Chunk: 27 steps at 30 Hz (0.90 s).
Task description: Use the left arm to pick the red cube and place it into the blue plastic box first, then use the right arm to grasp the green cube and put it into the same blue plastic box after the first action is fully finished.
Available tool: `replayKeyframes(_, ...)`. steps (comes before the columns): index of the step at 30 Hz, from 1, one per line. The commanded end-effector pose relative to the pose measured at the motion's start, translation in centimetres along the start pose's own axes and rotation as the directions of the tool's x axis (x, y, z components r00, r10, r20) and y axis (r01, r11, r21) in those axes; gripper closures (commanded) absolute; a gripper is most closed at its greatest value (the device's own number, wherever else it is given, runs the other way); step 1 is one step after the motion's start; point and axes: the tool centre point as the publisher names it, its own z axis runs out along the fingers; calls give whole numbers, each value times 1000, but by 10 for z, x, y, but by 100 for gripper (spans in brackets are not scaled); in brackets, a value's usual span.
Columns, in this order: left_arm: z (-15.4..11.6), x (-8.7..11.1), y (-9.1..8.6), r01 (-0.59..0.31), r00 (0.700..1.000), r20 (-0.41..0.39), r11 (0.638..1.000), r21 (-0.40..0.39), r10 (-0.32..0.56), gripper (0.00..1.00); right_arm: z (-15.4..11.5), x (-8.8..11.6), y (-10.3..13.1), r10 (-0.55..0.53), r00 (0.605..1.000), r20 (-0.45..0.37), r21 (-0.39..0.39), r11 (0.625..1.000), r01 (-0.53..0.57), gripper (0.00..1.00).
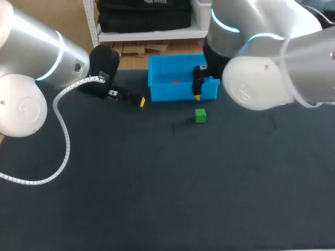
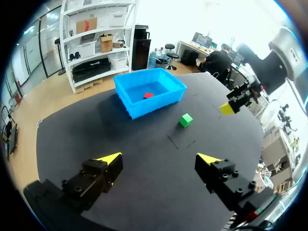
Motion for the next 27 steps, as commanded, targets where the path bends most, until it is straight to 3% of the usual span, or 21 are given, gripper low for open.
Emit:
replayKeyframes(1,1,-1,1,-1,1000,1,1000,5,1,0,7,-8,8,24,1000,3,13,1000,-24,0)
replayKeyframes(14,1,-1,1,-1,1000,1,1000,5,1,0,34,-12,13,56,998,14,7,998,-56,0)
replayKeyframes(27,1,-1,1,-1,1000,1,1000,5,1,0,86,-17,9,65,997,48,15,998,-66,0)
